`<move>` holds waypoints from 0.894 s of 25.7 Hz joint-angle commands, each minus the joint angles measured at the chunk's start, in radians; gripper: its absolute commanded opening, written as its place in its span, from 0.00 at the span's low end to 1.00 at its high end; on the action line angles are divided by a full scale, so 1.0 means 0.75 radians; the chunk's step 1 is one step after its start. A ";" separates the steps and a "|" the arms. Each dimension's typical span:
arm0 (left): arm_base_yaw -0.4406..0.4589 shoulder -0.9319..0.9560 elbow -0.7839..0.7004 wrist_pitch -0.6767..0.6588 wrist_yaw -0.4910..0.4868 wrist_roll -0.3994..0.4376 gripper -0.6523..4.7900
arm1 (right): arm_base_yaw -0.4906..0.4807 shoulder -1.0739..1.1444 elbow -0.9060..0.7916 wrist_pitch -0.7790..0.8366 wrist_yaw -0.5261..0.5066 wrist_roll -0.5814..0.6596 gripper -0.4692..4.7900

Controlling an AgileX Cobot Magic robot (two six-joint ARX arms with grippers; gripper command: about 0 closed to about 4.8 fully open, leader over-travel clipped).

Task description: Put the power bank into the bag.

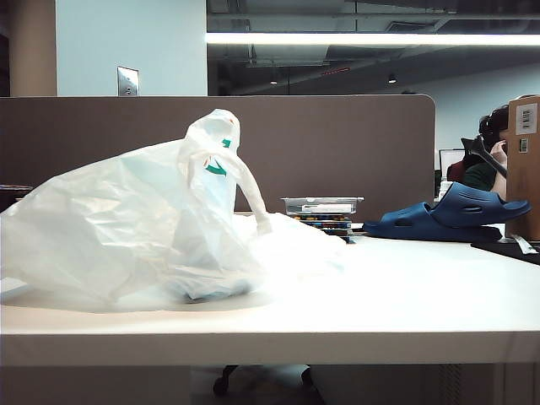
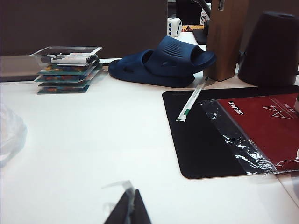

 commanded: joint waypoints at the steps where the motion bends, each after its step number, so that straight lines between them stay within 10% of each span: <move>1: -0.001 0.000 0.006 0.014 -0.005 0.002 0.11 | 0.001 -0.044 0.002 0.027 0.000 -0.016 0.07; 23: -0.001 0.000 0.006 -0.166 -0.004 0.002 0.11 | -0.001 -0.046 -0.091 0.060 0.037 -0.055 0.07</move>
